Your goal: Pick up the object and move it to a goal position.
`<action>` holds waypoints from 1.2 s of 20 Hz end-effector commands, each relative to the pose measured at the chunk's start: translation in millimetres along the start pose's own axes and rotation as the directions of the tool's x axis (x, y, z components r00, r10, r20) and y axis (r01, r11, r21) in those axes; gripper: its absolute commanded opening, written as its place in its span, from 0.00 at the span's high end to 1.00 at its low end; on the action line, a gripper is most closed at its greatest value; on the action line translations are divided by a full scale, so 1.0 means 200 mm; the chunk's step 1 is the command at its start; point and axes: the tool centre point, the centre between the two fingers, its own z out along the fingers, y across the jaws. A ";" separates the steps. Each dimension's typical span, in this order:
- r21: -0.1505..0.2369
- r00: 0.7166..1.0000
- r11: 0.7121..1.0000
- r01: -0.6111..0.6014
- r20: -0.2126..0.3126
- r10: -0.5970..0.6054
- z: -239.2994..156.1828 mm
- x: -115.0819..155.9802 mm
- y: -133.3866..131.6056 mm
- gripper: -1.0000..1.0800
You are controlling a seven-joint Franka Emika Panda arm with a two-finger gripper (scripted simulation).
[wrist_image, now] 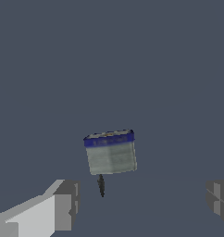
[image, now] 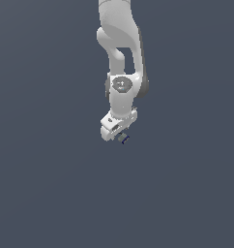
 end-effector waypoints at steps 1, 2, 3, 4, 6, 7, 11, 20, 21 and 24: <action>0.002 0.999 0.999 0.053 -0.001 -0.053 0.03 -0.01 -0.03 0.04; 0.003 0.998 0.998 0.069 -0.002 -0.069 0.04 -0.01 -0.04 0.04; 0.004 0.996 0.996 0.084 -0.002 -0.084 0.05 -0.01 -0.05 0.04; 0.004 0.995 0.995 0.097 -0.003 -0.097 0.05 -0.01 -0.06 0.04; 0.006 0.993 0.993 0.117 -0.003 -0.117 0.06 -0.02 -0.08 0.04; 0.006 0.992 0.992 0.125 -0.003 -0.125 0.07 -0.02 -0.08 0.04; 0.007 0.990 0.990 0.139 -0.004 -0.139 0.08 -0.02 -0.09 0.04; 0.007 0.991 0.991 0.136 -0.004 -0.136 0.17 -0.02 -0.09 0.04; 0.007 0.991 0.991 0.137 -0.004 -0.137 0.19 -0.02 -0.09 0.04; 0.007 0.990 0.990 0.138 -0.004 -0.138 0.26 -0.02 -0.09 0.04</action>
